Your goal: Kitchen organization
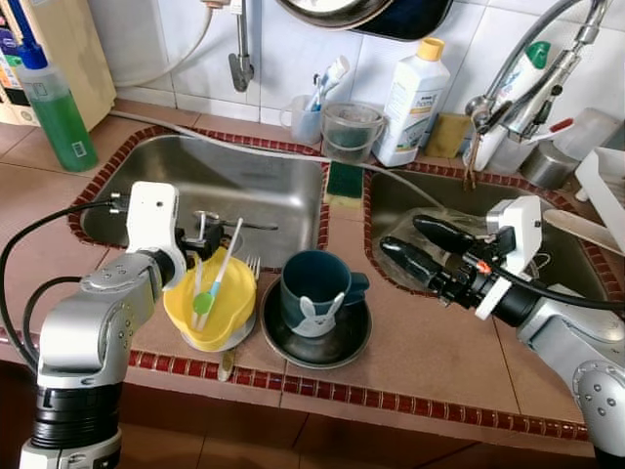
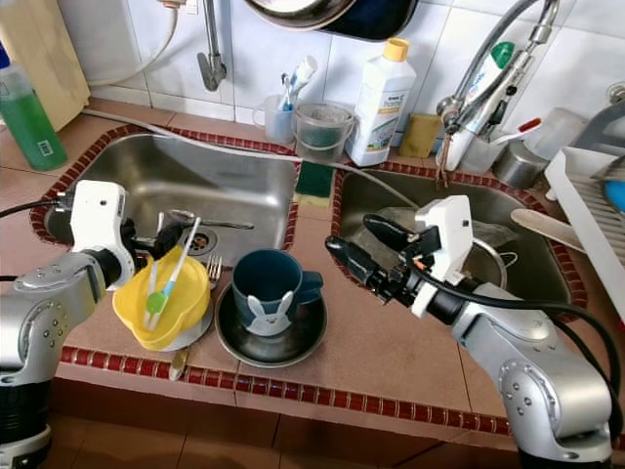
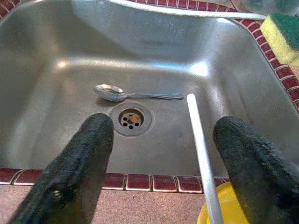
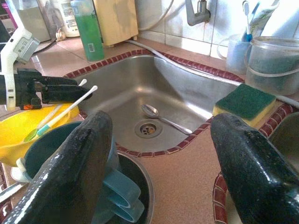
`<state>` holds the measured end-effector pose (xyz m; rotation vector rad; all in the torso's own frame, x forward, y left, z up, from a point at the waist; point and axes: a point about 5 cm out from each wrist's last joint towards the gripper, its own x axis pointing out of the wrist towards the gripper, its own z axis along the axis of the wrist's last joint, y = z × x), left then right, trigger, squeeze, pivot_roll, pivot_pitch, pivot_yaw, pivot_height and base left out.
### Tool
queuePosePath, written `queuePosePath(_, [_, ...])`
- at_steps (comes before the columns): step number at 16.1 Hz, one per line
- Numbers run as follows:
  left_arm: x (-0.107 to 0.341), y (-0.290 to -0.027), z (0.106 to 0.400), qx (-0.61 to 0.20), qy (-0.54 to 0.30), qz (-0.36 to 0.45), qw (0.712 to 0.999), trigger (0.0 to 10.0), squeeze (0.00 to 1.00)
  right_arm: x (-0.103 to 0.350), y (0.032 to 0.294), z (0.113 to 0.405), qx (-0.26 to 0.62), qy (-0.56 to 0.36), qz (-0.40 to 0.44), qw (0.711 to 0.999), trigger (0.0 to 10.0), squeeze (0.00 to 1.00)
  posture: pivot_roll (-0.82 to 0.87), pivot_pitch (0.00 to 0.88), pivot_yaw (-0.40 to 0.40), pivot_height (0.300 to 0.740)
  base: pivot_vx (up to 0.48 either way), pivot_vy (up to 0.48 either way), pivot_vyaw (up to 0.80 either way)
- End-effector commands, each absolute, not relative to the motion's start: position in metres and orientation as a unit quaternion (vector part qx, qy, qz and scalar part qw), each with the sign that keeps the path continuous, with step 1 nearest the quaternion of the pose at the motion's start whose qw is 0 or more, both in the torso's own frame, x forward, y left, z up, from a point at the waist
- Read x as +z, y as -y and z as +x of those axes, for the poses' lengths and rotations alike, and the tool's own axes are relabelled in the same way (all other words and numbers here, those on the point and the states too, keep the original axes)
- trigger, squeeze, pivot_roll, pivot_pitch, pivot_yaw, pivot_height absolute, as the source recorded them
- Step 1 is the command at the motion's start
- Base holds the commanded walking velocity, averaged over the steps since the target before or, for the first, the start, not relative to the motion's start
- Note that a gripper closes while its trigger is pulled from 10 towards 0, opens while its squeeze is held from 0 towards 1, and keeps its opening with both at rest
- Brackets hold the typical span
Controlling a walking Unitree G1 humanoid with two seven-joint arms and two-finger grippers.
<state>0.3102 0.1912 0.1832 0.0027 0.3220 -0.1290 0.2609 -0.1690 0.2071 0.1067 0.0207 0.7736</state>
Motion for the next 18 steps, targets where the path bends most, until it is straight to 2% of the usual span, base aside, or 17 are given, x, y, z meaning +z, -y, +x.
queuePosePath(1, [0.185, -0.191, 0.309, -0.064, -0.155, -0.002, 0.986, 0.0, 0.00, 0.212, 0.173, 0.260, 0.374, 0.002, 0.050, 0.926, 10.0, 0.00, -0.06, 0.071, -0.089, 0.732, 0.000, 0.000, 0.00])
queuePosePath(7, [0.191, -0.192, 0.308, -0.060, -0.144, -0.003, 0.988, 0.0, 0.00, 0.215, 0.173, 0.262, 0.379, 0.003, 0.048, 0.924, 10.0, 0.00, -0.05, 0.069, -0.099, 0.732, 0.000, 0.000, 0.00])
queuePosePath(12, [0.193, -0.191, 0.307, -0.061, -0.140, -0.006, 0.988, 0.0, 0.00, 0.215, 0.168, 0.254, 0.427, -0.023, 0.069, 0.901, 10.0, 0.00, -0.06, 0.069, -0.101, 0.732, 0.000, 0.000, 0.00])
queuePosePath(18, [0.194, -0.189, 0.308, -0.066, -0.138, -0.007, 0.988, 0.0, 0.00, 0.213, 0.167, 0.251, 0.436, -0.028, 0.058, 0.898, 10.0, 0.00, -0.06, 0.066, -0.100, 0.732, 0.000, 0.000, 0.00])
